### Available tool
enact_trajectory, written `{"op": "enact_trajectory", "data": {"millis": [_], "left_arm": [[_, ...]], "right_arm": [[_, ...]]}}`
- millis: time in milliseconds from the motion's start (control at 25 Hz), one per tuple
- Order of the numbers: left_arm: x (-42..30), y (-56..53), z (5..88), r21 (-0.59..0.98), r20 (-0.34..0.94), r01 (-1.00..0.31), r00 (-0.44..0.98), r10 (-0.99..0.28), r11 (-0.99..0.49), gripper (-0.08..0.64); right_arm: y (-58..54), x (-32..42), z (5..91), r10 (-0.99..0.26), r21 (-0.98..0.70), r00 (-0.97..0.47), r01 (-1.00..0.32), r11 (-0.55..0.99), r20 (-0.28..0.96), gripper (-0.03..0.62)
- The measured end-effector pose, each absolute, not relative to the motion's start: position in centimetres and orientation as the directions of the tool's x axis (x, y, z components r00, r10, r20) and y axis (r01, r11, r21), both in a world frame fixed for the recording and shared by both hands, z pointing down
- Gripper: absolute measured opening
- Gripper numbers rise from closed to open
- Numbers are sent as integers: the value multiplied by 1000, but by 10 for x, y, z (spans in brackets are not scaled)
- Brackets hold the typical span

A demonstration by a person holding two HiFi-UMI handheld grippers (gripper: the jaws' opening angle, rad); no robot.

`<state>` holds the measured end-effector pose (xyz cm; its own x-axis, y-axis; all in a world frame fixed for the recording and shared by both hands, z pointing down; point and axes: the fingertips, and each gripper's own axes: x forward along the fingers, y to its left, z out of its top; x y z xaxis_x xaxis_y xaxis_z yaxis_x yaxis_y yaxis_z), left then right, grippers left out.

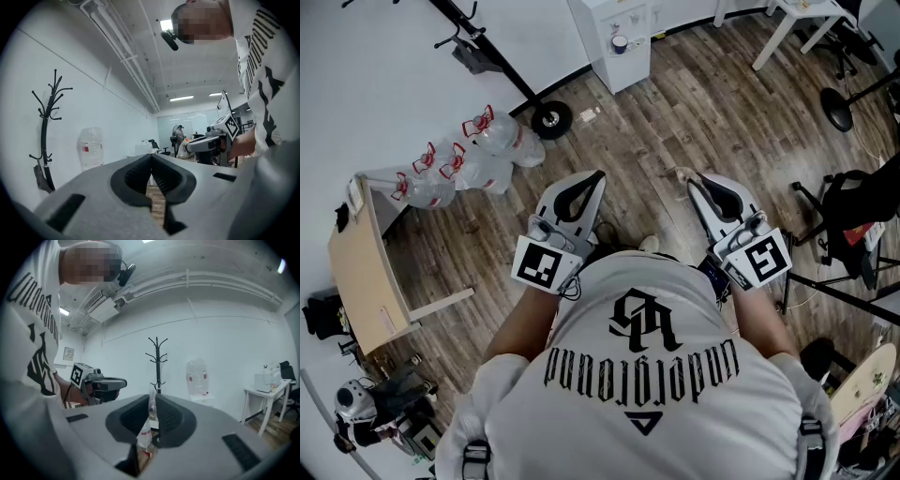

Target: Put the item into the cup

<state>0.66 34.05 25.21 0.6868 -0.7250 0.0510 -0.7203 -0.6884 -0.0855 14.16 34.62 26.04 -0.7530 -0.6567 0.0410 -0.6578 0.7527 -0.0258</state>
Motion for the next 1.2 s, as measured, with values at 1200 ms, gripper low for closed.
{"op": "enact_trajectory", "data": {"millis": [1200], "left_arm": [[20, 225, 263, -21, 32, -674, 737, -675, -738, 8]], "right_arm": [[253, 144, 275, -699, -73, -710, -704, 706, 89, 51]]}}
